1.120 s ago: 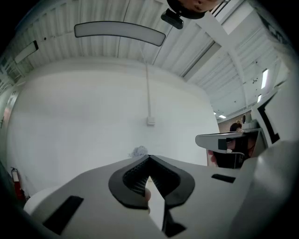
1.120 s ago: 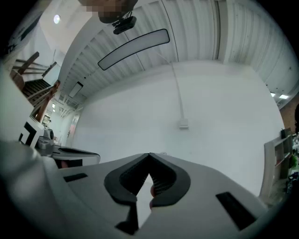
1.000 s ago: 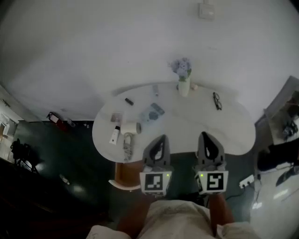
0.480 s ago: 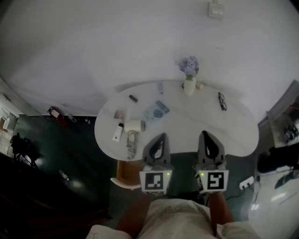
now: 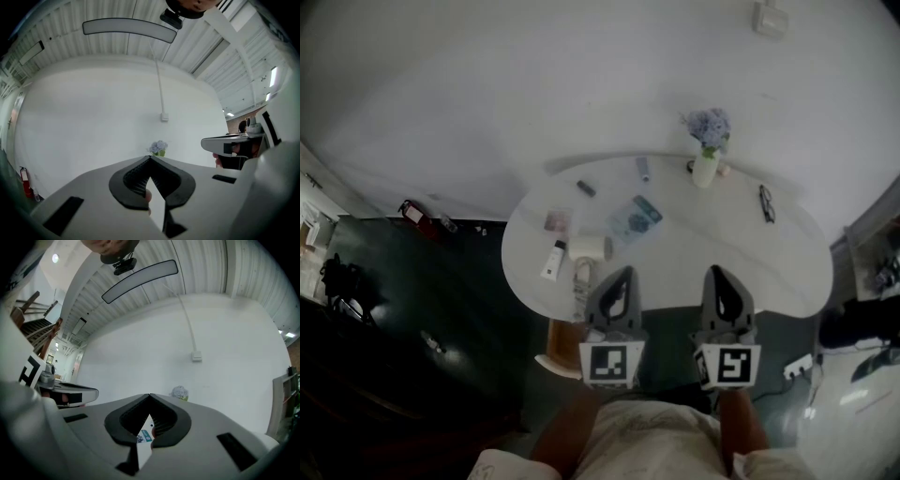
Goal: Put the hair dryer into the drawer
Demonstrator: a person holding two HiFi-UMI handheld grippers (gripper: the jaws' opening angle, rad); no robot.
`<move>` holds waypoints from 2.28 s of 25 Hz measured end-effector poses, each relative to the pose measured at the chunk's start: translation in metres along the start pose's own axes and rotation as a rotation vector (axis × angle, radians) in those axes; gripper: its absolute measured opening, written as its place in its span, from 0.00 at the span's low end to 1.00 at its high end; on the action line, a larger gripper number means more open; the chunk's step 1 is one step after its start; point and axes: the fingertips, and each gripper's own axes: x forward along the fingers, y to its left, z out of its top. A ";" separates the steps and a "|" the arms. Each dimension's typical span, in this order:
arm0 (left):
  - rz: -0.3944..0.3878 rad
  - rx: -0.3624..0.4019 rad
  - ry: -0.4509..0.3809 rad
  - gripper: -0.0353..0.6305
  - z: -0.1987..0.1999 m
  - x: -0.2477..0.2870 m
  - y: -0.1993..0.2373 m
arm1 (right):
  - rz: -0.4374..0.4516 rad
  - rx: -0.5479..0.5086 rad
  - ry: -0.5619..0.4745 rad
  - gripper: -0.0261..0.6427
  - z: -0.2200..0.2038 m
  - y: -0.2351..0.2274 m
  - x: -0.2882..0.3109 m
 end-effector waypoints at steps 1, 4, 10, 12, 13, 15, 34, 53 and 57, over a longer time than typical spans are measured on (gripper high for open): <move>0.003 -0.002 0.010 0.05 -0.002 0.001 0.004 | 0.002 0.000 0.003 0.05 -0.002 0.002 0.003; 0.035 -0.006 0.012 0.05 -0.006 0.006 0.017 | 0.032 0.004 0.013 0.05 -0.008 0.007 0.017; 0.137 0.013 0.031 0.05 -0.013 0.025 0.031 | 0.144 0.025 0.013 0.05 -0.021 0.004 0.055; 0.182 0.014 0.036 0.05 -0.013 0.032 0.033 | 0.193 0.036 0.004 0.05 -0.022 0.001 0.069; 0.207 0.015 0.042 0.05 -0.013 0.035 0.035 | 0.221 0.038 0.001 0.05 -0.023 0.000 0.076; 0.263 0.022 0.059 0.05 -0.015 0.038 0.039 | 0.278 0.046 0.000 0.05 -0.026 -0.001 0.090; 0.555 0.053 0.161 0.05 -0.044 -0.012 0.086 | 0.573 0.082 0.014 0.05 -0.040 0.070 0.120; 0.444 0.017 0.490 0.13 -0.158 0.001 0.139 | 0.572 0.007 0.070 0.05 -0.050 0.111 0.113; 0.405 0.001 0.571 0.21 -0.181 0.004 0.142 | 0.567 -0.001 0.074 0.05 -0.051 0.113 0.112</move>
